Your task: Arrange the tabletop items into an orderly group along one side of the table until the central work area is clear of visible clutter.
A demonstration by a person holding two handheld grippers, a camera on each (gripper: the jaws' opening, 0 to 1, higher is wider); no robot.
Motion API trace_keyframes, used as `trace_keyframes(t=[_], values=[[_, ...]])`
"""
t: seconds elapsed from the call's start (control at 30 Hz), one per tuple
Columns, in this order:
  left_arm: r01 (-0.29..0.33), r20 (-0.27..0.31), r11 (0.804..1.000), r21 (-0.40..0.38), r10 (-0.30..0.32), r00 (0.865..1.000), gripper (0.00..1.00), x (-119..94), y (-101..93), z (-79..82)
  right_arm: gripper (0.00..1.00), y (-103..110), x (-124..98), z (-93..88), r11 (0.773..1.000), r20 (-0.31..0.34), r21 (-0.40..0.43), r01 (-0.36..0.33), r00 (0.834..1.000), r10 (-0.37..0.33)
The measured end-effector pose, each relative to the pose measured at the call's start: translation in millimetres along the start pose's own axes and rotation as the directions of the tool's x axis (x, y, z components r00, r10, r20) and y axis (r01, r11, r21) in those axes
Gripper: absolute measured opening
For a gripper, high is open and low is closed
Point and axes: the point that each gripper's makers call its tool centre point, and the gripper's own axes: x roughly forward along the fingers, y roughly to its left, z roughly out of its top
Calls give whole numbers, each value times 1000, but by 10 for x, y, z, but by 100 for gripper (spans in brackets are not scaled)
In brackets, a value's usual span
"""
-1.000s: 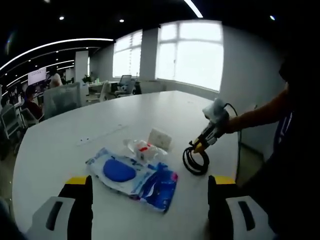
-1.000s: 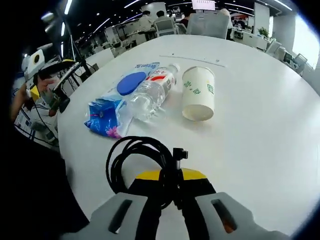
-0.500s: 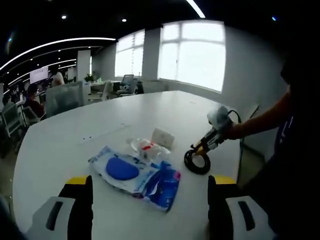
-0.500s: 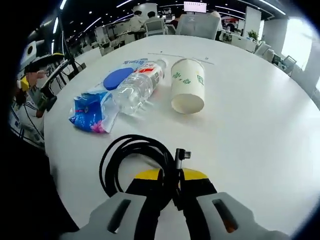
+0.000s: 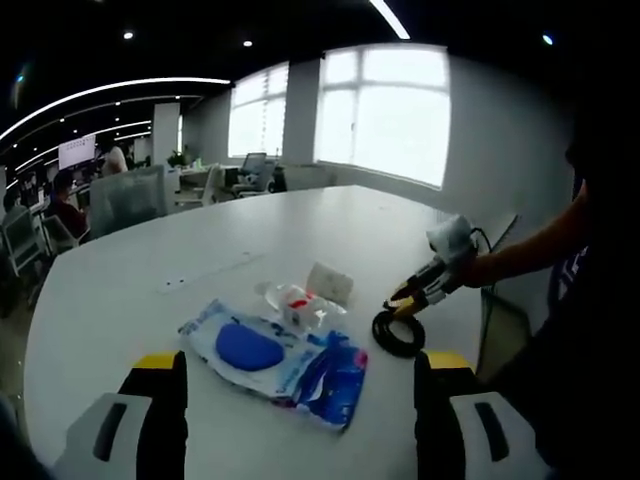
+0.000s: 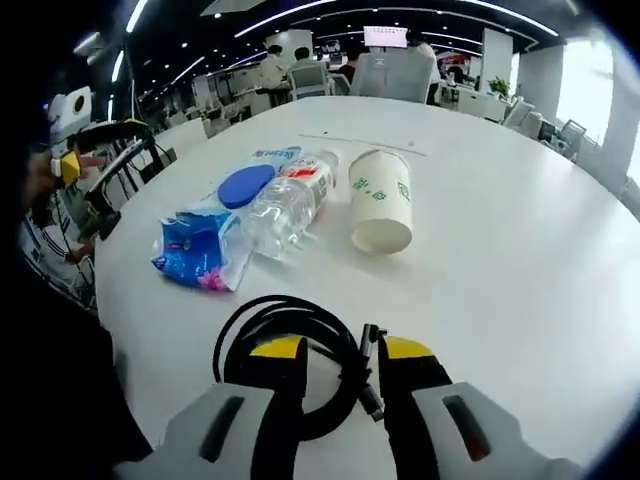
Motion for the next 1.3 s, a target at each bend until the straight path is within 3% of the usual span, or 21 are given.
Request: trace_keyframes(t=[0.27,0.47,0.57,0.67,0.77,0.93,1.3], values=[[8,20,1000,-2,-8,1000,92,63,89,70,33,177,-139,286,999,72,-35,-12,997,15],[23,32,1000,13,-23,999,87,137,211,134,34,317,-231,548,995,115,-100,-27,993,39],[34,37,999,11,-34,999,87,185,266,174,34,399,-245,697,979,121,-206,-13,992,39],[36,34,999,19,-36,999,86,234,302,212,35,516,-239,804,980,131,-195,-42,989,69],[39,30,999,26,-40,999,86,272,351,260,35,597,-203,887,959,123,-279,-41,989,78],[46,19,998,53,-47,999,83,312,446,338,34,814,-142,984,930,103,-354,-99,984,145],[60,-3,993,98,-60,998,73,415,705,443,31,1174,-90,1217,885,90,-433,-168,970,228]])
